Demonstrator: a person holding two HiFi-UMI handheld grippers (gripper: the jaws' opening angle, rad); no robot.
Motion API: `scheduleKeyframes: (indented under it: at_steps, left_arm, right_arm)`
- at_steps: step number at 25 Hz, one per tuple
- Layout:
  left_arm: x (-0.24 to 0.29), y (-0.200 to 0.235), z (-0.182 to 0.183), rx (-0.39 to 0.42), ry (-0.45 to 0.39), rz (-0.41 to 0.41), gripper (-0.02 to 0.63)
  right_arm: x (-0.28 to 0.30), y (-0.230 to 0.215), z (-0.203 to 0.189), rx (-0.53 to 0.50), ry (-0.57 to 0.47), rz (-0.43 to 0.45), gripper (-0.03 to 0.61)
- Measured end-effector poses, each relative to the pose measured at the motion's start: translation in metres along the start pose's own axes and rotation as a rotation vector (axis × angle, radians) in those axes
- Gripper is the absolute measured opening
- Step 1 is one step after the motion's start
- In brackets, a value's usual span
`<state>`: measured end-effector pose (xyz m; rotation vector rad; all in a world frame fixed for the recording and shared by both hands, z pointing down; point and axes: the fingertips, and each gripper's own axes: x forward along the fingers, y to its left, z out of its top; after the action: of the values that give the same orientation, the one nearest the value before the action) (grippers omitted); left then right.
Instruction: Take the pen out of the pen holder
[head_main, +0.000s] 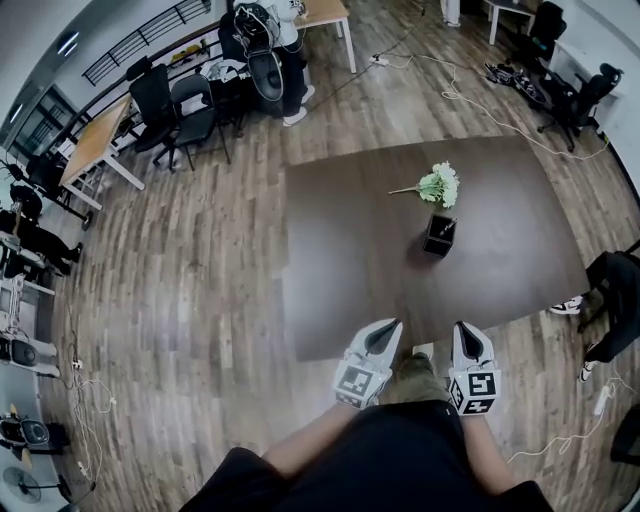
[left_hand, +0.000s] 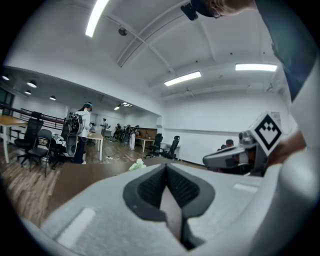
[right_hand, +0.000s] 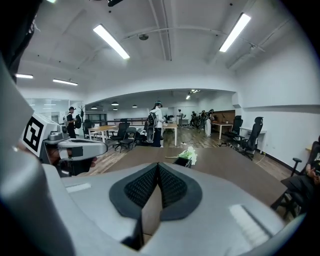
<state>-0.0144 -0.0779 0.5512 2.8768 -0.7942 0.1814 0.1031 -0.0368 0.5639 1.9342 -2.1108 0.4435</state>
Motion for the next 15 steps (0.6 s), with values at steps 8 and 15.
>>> scheduleKeyframes:
  at_steps: [8,15]
  left_arm:
    - [0.108,0.016,0.008,-0.003,0.029,0.061,0.003]
    - [0.187,0.030,0.018,0.001,0.062,0.142,0.003]
  right_arm:
    - [0.076,-0.096,0.017,0.018,0.027,0.080,0.003]
    - [0.130,-0.160,0.020,0.054,0.052,0.162,0.003]
